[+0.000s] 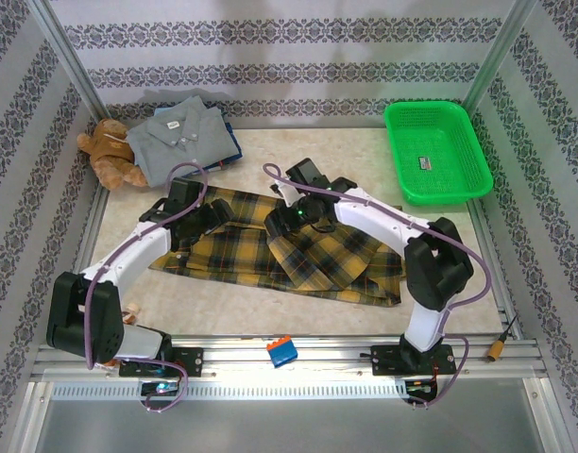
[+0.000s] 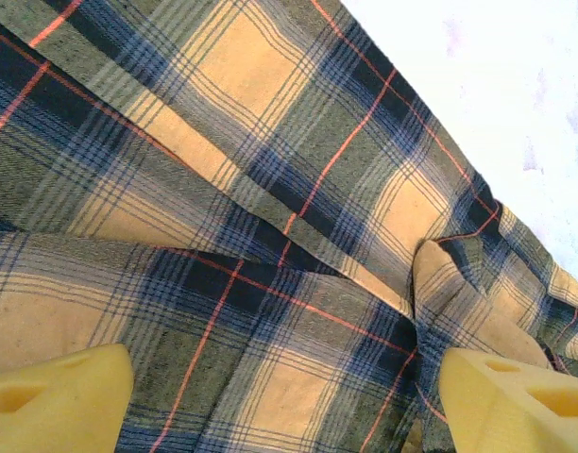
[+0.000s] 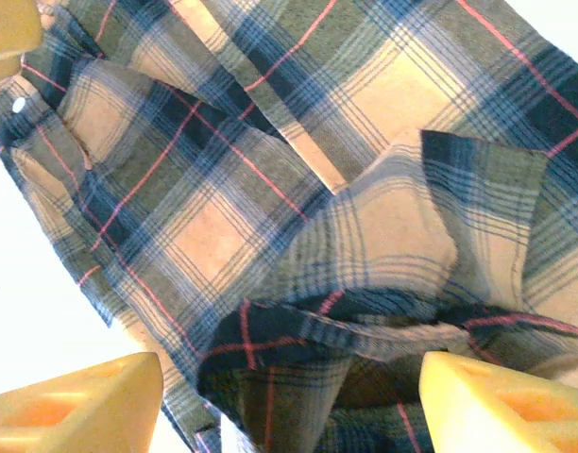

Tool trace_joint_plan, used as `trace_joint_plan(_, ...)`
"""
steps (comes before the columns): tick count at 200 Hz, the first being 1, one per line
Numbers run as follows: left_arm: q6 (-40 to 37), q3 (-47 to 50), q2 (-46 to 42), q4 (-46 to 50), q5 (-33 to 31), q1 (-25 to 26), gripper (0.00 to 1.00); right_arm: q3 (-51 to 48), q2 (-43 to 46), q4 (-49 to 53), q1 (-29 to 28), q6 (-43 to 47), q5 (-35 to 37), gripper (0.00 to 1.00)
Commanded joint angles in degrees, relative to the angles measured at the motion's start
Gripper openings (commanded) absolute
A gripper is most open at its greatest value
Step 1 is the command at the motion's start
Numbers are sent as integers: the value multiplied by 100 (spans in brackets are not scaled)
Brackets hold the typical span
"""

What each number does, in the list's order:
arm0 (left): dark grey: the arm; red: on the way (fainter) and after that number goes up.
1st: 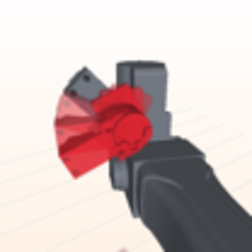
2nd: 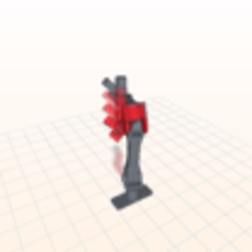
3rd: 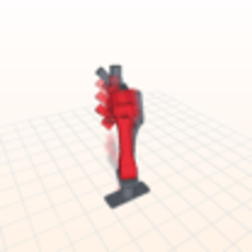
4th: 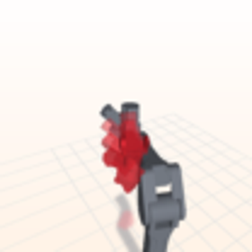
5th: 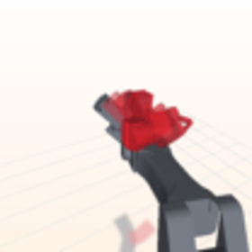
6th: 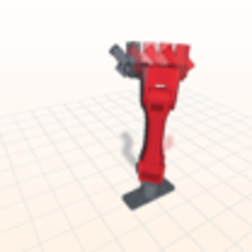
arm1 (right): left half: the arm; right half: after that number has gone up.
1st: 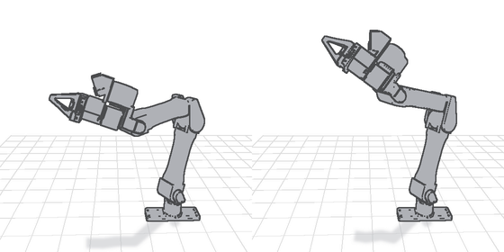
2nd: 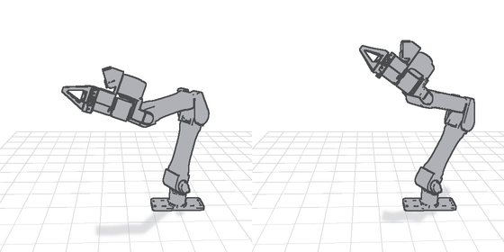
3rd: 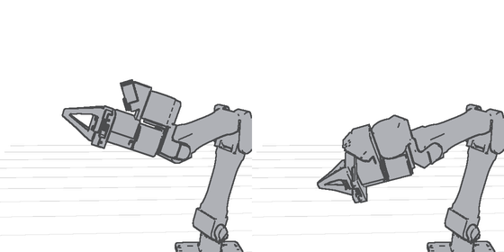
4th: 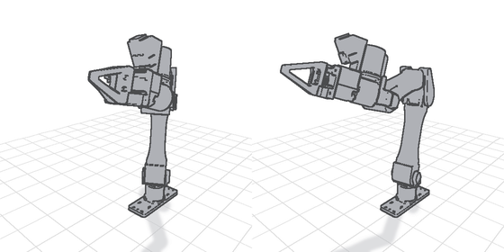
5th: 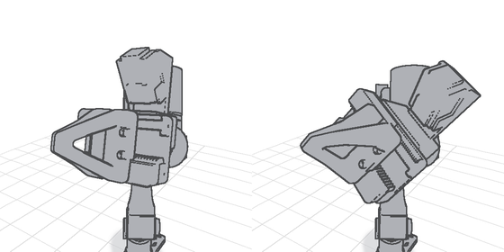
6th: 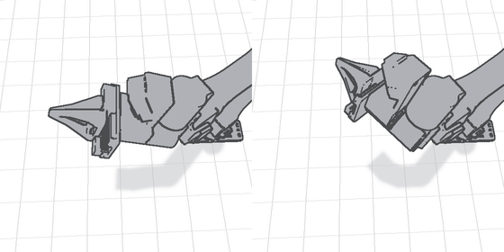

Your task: Fold and stack the long sleeve shirts

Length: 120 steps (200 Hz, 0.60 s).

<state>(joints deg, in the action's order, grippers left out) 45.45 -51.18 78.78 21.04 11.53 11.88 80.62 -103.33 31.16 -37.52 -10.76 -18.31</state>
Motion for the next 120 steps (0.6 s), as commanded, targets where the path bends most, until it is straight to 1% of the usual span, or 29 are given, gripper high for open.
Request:
trace_joint_plan(1,10,56,-183,23,-139,-62,85,213,-284,208,-88,-175,-227,72)
trace_joint_plan(72,-14,108,-286,59,-145,-143,85,830,-903,548,-271,-478,-77,68)
trace_joint_plan(101,-25,144,-337,67,-126,-195,84,1382,-1170,1131,-327,-497,22,66)
trace_joint_plan(120,-44,169,-390,98,-125,-255,84,1651,-1180,1658,-391,-494,276,65)
